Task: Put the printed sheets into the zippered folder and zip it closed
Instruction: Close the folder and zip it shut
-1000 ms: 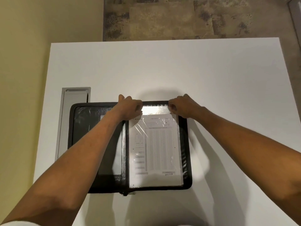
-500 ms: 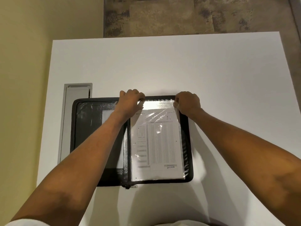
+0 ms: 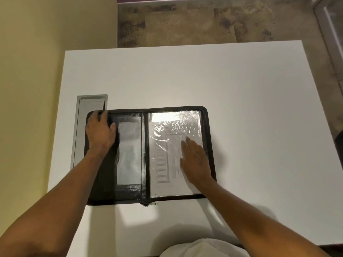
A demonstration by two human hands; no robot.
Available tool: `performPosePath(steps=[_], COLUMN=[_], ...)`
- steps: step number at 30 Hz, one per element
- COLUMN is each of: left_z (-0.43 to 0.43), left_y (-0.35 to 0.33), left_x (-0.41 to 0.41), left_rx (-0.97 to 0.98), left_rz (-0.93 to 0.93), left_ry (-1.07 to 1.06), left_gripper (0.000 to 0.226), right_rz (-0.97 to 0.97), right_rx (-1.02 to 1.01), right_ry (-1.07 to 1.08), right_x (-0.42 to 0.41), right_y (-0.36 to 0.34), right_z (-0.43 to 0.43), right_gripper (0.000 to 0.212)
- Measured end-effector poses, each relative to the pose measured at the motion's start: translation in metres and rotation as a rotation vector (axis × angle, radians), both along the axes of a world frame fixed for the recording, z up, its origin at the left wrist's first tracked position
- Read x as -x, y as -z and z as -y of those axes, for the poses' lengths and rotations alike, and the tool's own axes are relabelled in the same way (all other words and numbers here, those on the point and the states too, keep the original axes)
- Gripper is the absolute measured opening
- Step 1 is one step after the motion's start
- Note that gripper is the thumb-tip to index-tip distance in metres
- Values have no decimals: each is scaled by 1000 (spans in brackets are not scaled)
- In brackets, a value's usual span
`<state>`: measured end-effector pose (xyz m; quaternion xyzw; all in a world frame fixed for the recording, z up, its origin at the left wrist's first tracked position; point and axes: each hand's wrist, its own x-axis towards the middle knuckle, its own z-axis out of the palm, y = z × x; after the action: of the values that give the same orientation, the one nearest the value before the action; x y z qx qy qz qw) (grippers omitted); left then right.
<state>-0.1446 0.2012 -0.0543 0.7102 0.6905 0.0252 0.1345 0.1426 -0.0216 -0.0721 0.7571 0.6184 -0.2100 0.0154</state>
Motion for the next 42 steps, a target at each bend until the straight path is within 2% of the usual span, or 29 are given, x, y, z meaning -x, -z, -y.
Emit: performPosePath(steps=[3, 7, 10, 14, 17, 23, 26, 32, 35, 38, 39, 41, 42], left_z=[3, 8, 8, 5, 2, 3, 10, 34, 49, 62, 66, 72, 75], left_y=[4, 7, 6, 3, -1, -19, -38, -93, -122, -148, -156, -169, -174], left_x=[26, 44, 50, 57, 63, 69, 65, 39, 17, -12, -24, -47, -60], left_rx=[93, 214, 220, 254, 261, 223, 174, 199, 135, 77, 72, 70, 76], left_rz=[47, 177, 149, 152, 208, 296, 302, 324, 287, 280, 295, 331, 355], left_ry=[-192, -342, -435, -530, -517, -417, -357, -251, -168, -103, -85, -52, -40], left_gripper=[61, 64, 70, 63, 61, 37, 35, 30, 30, 33, 34, 34, 33], right_rz=[51, 60, 61, 85, 108, 153, 173, 155, 158, 12, -125, -428, -489], right_rx=[103, 92, 62, 121, 152, 107, 111, 172, 86, -194, -278, -264, -285], right_ry=[-10, 166, 203, 179, 161, 174, 161, 140, 197, 159, 181, 255, 246], right_x=[8, 6, 0, -6, -12, -26, -36, -50, -34, 9, 25, 58, 72], right_y=[6, 4, 5, 8, 9, 2, 1, -4, -31, -72, -89, -128, -144], right_z=[34, 67, 86, 96, 100, 115, 125, 137, 124, 101, 91, 70, 63], right_gripper=[73, 76, 73, 73, 74, 75, 75, 74, 71, 60, 59, 63, 65])
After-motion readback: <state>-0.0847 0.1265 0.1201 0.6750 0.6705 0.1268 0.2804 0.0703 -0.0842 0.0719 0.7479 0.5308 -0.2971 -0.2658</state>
